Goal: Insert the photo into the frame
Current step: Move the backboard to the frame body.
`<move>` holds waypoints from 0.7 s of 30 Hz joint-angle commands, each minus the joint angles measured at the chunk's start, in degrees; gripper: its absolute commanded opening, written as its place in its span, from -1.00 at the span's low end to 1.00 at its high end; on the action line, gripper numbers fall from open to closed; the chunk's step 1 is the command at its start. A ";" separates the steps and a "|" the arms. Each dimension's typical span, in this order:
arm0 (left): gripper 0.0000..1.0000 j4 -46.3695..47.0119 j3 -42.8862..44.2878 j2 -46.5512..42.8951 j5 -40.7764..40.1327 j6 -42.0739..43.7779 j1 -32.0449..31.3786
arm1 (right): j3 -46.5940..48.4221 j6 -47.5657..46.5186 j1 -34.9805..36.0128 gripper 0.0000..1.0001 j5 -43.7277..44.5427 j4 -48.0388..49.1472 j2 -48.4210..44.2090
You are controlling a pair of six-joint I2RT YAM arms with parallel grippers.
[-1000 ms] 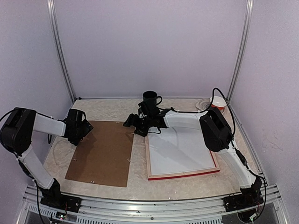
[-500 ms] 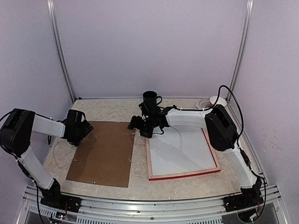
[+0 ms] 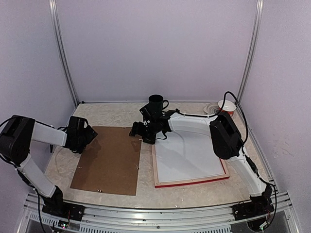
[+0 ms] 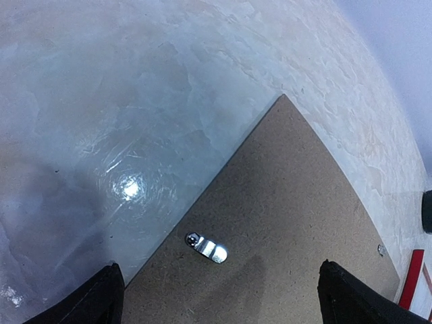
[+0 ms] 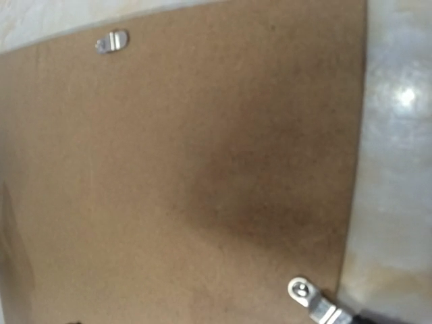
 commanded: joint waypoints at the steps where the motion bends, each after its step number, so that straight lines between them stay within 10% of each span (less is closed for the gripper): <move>1: 0.98 -5.61 -2.78 0.87 4.29 -1.87 -1.07 | -0.63 -0.41 0.58 0.71 1.77 -3.11 0.53; 21: 0.98 -5.42 -2.87 1.05 3.97 -1.21 -1.08 | -6.06 1.35 0.76 0.74 4.80 -2.94 -3.44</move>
